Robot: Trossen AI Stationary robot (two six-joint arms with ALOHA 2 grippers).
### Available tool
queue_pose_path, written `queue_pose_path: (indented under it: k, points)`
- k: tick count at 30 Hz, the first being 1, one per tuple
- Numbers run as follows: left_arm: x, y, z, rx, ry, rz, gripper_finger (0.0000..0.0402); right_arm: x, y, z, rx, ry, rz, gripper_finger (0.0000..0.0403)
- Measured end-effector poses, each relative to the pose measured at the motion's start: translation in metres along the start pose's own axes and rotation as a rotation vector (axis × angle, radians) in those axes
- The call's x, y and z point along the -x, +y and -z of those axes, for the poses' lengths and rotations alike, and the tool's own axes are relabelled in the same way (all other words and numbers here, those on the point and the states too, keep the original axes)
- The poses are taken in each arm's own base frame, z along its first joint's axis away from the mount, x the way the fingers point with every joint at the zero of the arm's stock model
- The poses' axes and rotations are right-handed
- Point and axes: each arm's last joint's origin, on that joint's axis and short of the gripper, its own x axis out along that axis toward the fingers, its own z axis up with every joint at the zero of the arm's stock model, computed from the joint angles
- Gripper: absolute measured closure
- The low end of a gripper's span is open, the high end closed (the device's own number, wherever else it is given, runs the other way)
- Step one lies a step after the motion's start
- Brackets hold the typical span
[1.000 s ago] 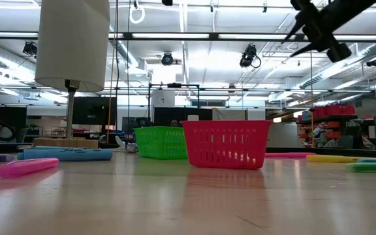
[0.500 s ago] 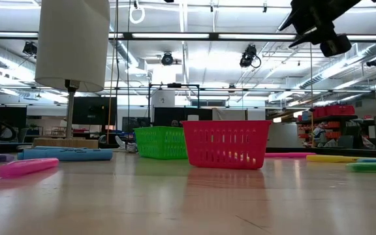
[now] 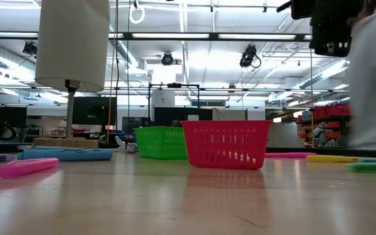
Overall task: Pick & Place Markers
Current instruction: Put the small green pen into the blue bin
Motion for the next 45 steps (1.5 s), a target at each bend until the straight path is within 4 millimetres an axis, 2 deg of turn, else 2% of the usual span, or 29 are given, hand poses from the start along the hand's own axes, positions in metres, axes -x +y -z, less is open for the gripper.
queue_pose_path:
  k: [9, 18, 33, 40, 45]
  points:
    - [0.000, -0.001, 0.000, 0.001, 0.001, 0.003, 0.0184, -0.035, 0.017, 0.021, 0.224, 0.181, 0.029, 0.0227]
    - [0.000, -0.001, 0.000, 0.002, 0.000, 0.003, 0.0184, -0.064, 0.020, 0.045, 0.378, 0.267, 0.242, 0.0227]
    - [0.000, -0.001, 0.000, 0.002, 0.000, 0.003, 0.0184, -0.122, 0.006, 0.061, 0.504, 0.483, 0.394, 0.0227]
    - [0.000, -0.001, 0.000, 0.002, 0.000, 0.003, 0.0184, -0.140, -0.005, 0.069, 0.525, 0.524, 0.409, 0.0227]
    - [0.000, -0.001, 0.000, 0.001, 0.000, 0.003, 0.0184, -0.148, -0.005, 0.069, 0.547, 0.502, 0.383, 0.0227]
